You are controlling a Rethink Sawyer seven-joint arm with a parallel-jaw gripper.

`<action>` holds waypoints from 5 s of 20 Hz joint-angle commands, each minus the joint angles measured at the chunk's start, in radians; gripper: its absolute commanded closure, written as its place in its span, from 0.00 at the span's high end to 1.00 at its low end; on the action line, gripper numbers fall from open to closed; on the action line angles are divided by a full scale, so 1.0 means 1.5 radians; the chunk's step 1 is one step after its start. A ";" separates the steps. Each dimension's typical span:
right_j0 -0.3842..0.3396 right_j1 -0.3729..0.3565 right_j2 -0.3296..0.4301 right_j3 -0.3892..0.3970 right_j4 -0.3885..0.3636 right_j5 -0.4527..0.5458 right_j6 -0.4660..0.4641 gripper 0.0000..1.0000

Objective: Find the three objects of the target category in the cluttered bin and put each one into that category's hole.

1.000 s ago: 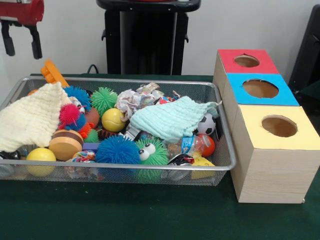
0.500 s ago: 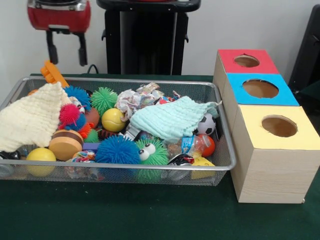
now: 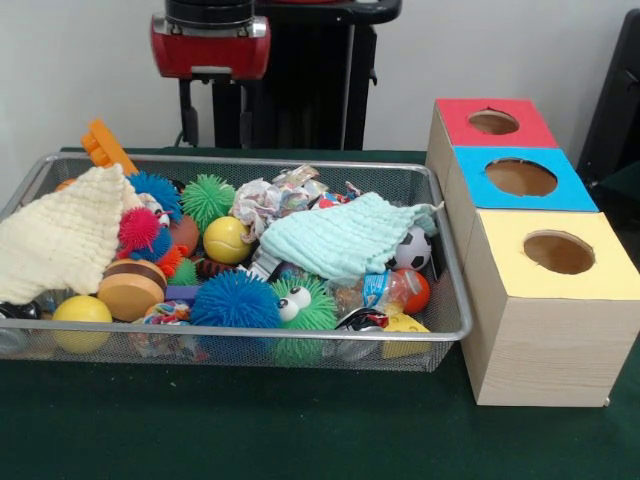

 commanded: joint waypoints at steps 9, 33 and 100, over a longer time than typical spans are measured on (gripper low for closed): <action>0.064 0.012 -0.108 0.108 0.002 -0.130 0.148 1.00; 0.258 0.070 -0.231 0.073 0.127 -0.184 0.208 1.00; 0.286 0.323 -0.297 -0.049 0.228 -0.419 0.151 1.00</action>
